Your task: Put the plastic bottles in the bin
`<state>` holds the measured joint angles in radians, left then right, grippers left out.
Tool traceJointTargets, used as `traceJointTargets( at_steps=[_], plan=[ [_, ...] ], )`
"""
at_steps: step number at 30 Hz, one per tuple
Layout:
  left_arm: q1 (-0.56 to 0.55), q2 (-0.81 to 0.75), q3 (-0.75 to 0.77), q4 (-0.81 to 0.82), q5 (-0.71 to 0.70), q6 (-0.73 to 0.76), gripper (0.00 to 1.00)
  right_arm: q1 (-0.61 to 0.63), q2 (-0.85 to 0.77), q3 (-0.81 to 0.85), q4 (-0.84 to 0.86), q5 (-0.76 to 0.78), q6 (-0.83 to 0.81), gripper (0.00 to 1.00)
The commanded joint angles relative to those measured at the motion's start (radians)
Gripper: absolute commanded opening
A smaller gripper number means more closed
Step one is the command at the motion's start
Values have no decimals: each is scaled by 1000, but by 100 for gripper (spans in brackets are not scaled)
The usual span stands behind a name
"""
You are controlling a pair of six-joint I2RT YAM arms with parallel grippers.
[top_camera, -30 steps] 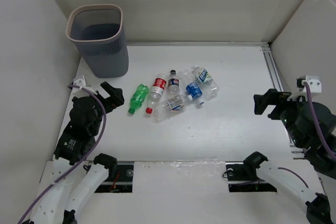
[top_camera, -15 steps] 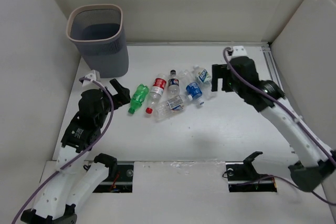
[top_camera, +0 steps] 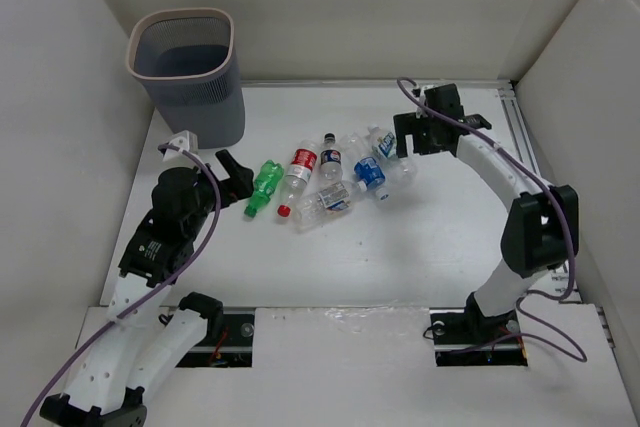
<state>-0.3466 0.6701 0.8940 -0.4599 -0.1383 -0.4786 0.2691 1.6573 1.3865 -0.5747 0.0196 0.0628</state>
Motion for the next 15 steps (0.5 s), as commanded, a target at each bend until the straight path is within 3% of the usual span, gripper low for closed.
traceJointTargets(
  at_steps=[1,6,15],
  plan=[
    [1,-1,-4,38,22,17,100,-34,33,23,90,-142,-67,100],
    [1,-1,-4,38,31,26,100,-65,114,11,147,-273,-77,99],
    [1,-1,-4,38,31,26,100,-65,262,-7,170,-241,-55,94]
  ],
)
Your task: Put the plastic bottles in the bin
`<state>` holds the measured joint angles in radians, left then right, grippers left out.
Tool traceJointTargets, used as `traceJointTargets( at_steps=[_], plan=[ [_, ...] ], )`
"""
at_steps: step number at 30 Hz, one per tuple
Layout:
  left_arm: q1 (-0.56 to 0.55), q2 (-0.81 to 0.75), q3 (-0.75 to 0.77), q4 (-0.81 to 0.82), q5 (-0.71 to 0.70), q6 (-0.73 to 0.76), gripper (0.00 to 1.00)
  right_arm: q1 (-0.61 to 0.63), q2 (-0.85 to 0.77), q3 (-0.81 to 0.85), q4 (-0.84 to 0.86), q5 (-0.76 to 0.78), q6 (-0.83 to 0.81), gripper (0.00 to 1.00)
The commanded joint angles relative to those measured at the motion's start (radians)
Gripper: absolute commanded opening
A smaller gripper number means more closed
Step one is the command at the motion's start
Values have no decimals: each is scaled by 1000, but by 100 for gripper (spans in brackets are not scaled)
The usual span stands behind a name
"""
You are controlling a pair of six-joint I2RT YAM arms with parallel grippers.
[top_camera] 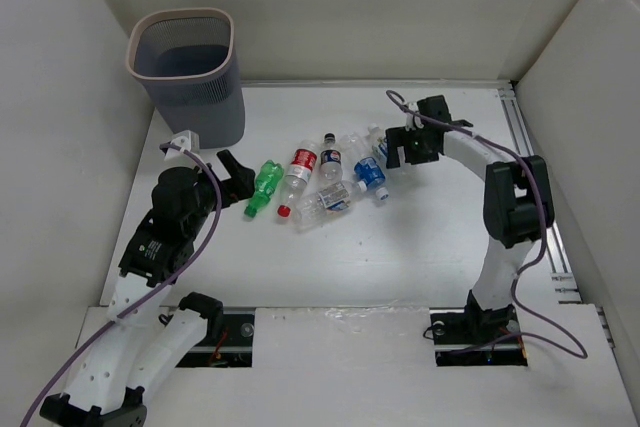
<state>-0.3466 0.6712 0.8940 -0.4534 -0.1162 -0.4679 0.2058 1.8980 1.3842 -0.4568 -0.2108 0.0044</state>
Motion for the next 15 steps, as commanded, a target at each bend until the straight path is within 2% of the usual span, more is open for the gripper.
traceJointTargets(
  at_steps=[1,3,5,6,9,10,11,13,15],
  plan=[
    [1,-2,-4,32,9,15,100,-2,30,-5,52,2,3,93],
    [1,-2,-4,32,9,15,100,-2,42,-16,52,27,12,91],
    [1,-2,-4,32,9,15,100,-11,55,-16,52,27,23,85],
    [1,-2,-4,32,9,15,100,-11,55,-16,52,53,37,75],
    [1,-2,-4,32,9,15,100,-32,26,-16,41,62,60,58],
    [1,-2,-4,32,9,15,100,-45,12,-27,41,62,60,41],
    [1,-2,-4,32,9,15,100,-45,-17,-27,41,76,90,33],
    [1,10,-4,32,18,15,100,-81,-57,-50,41,109,117,33],
    [1,31,14,32,44,15,100,-92,-136,-73,41,120,155,24]
  ],
)
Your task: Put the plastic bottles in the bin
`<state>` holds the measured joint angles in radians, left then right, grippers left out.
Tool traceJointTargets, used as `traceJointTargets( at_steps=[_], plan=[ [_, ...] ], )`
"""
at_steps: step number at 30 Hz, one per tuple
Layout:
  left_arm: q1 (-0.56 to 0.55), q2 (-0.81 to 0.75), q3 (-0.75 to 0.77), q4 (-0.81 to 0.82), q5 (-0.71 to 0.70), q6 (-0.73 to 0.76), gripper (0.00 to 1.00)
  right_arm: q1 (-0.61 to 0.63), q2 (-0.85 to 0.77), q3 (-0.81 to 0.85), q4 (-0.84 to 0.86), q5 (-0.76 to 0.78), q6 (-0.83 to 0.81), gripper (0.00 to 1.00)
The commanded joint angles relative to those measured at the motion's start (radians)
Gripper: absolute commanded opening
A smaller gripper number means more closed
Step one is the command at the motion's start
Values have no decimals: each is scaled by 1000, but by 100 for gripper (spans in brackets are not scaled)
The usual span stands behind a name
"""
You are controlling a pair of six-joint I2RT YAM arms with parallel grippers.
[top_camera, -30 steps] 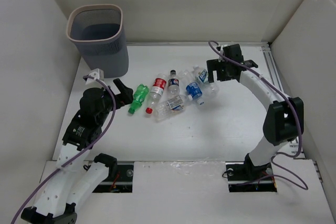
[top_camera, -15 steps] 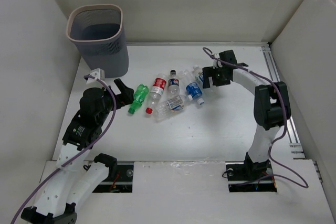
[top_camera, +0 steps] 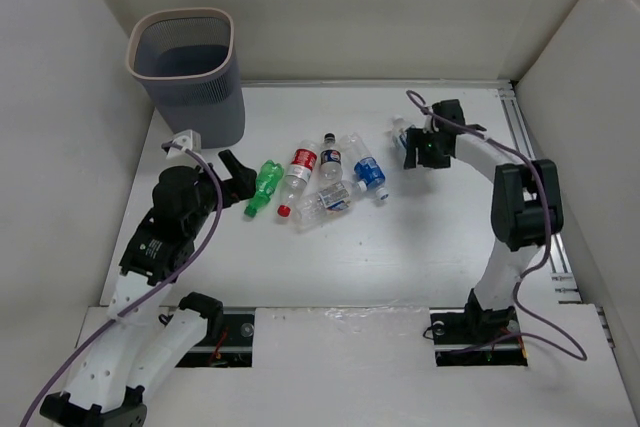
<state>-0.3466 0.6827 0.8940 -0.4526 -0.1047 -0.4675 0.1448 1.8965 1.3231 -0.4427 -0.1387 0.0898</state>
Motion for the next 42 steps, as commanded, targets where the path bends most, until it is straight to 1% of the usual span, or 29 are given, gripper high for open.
traceJointTargets(
  at_steps=[1,2,3,4,5,7,8,9,10,11,12,13,14,15,18,22,23,26,30,36,38,40,42],
  plan=[
    [1,35,29,51,80,15,100,-45,-169,-21,27,48,79,24],
    [1,70,48,66,111,15,100,-45,-203,-30,27,48,79,13],
    [1,90,60,83,149,15,100,-45,-273,-39,27,48,90,13],
    [1,110,72,104,216,-12,100,-45,-310,-39,27,48,103,12],
    [-15,151,86,151,238,-23,100,-33,-345,-48,27,38,103,4],
    [-83,202,150,202,264,-34,100,-5,-445,-58,27,-5,103,3],
    [-104,230,176,250,308,-45,100,8,-477,-58,36,-81,103,3],
    [-136,298,241,270,350,-45,100,31,-511,-88,53,-144,103,2],
    [-149,336,278,288,393,-54,100,32,-580,-110,115,-227,117,2],
    [-163,371,313,304,463,-54,100,45,-615,-137,163,-307,140,2],
    [-184,426,379,328,493,-54,100,58,-681,-194,265,-444,201,2],
    [-198,449,408,342,493,-54,100,67,-682,-212,303,-494,202,4],
    [-198,463,427,357,493,-54,100,81,-726,-222,318,-525,235,4],
    [-207,478,442,395,517,-54,100,96,-741,-222,318,-553,235,4],
    [-207,535,490,422,566,-63,100,166,-787,-213,328,-553,254,4],
    [-207,568,480,523,614,-83,100,258,-798,-203,383,-584,280,4],
    [-207,581,467,523,623,-83,100,274,-798,-203,383,-584,289,4],
    [-207,592,453,560,638,-92,100,324,-798,-184,404,-540,298,4],
    [-207,583,401,640,675,-129,100,357,-745,-160,404,-484,307,4],
    [-207,572,401,643,677,-129,100,394,-682,-107,404,-424,329,4],
    [-207,572,401,643,668,-120,100,432,-672,-94,415,-424,329,4],
    [-207,583,401,643,658,-109,82,464,-663,-81,424,-424,329,4],
    [-207,595,421,620,649,-99,53,476,-663,-71,424,-415,329,4]
  ],
)
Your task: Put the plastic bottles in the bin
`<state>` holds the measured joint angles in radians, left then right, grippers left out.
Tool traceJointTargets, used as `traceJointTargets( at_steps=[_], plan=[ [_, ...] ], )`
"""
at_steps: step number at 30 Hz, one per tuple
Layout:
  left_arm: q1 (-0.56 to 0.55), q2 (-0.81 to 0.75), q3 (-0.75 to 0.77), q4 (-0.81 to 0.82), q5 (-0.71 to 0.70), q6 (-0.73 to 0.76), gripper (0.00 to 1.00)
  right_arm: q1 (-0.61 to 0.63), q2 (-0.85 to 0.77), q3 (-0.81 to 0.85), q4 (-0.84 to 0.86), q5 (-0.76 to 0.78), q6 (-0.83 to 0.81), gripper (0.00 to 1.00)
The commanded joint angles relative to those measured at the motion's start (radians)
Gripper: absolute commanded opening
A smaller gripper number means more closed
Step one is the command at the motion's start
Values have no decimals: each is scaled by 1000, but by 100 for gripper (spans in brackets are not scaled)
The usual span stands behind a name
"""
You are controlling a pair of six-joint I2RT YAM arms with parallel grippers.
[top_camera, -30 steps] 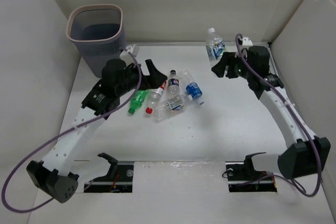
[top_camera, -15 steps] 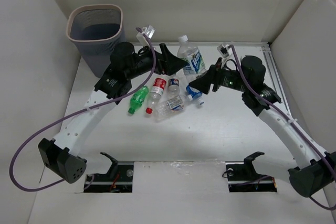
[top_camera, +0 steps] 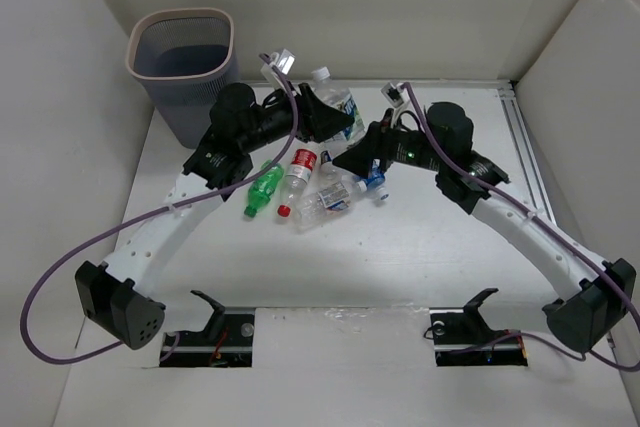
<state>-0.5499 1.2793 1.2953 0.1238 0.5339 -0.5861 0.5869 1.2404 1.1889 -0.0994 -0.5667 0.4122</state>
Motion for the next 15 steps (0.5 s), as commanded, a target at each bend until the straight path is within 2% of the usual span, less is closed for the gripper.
traceJointTargets(
  at_steps=[1,2,3,5,6,7,8,10,11,12,13,15],
  plan=[
    [-4,8,31,15,-6,31,37,34,-7,63,92,13,7,5],
    [-4,29,59,-1,-20,31,21,34,-7,63,92,4,7,5],
    [-4,40,73,-13,-20,41,19,34,-7,63,101,4,7,7],
    [-4,73,102,-42,-44,64,7,34,-7,63,101,-18,7,11],
    [-4,86,151,-55,-55,78,0,34,-7,63,101,-18,7,38],
    [-4,100,188,-84,-87,95,0,34,-7,63,101,-7,-3,67],
    [-4,110,226,-140,-189,107,0,34,-22,63,101,37,-3,100],
    [-4,144,379,-200,-337,160,0,13,-59,22,77,85,-3,100],
    [11,161,442,-232,-470,173,0,1,-73,11,60,109,-3,100],
    [31,211,510,-296,-513,183,0,-22,-85,0,44,144,-13,100],
    [82,244,654,-332,-553,183,0,-32,-99,-26,24,157,-13,100],
    [151,311,796,-422,-619,163,0,-44,-130,-49,12,169,-35,100]
  ],
)
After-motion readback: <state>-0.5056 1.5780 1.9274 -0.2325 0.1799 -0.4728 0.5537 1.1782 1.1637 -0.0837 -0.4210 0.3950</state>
